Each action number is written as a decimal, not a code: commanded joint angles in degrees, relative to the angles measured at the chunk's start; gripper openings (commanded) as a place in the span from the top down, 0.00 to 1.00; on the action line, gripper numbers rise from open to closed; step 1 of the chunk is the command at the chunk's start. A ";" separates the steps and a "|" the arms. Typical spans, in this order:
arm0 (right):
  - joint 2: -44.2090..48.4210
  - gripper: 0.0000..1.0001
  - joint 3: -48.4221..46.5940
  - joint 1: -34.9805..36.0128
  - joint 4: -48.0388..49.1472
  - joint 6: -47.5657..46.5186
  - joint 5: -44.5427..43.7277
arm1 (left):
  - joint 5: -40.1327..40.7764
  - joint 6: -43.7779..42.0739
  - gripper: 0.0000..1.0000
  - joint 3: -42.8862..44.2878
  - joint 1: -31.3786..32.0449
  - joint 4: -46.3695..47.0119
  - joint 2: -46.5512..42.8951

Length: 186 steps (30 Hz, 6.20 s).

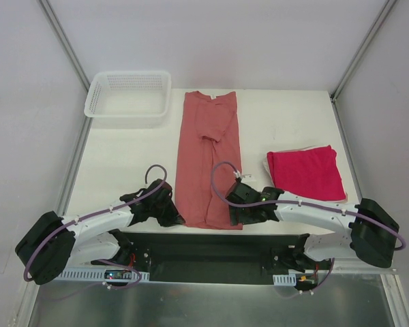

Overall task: Fold and stack the t-shirts
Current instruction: Grab the bottom of the folded rectangular tshirt with both arms, then fold the folded rectangular tshirt in 1/3 of the way, then grab one side of the 2/3 rectangular tshirt with both arms

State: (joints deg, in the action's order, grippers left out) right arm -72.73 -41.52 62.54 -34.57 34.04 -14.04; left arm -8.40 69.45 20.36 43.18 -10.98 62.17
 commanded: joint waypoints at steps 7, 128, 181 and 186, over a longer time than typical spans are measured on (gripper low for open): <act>-3.99 0.50 2.49 -0.93 5.90 2.70 2.52 | 3.31 0.51 1.00 -2.17 0.77 -4.22 0.85; -36.90 0.03 -52.13 -30.99 11.17 -41.80 -3.26 | -2.93 -26.12 0.01 22.44 -22.17 -4.93 13.85; -18.78 0.99 -9.92 -27.30 20.43 -19.46 18.08 | -1.01 -23.58 1.00 22.90 -21.48 -0.53 25.74; -7.97 0.99 -3.32 -25.46 14.45 -15.25 26.47 | -3.27 -19.71 1.00 9.89 -20.24 -0.88 7.73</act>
State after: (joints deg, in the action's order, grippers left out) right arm -89.58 -49.34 35.51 -15.55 14.72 2.46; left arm -10.57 46.89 37.91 21.76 -8.91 81.56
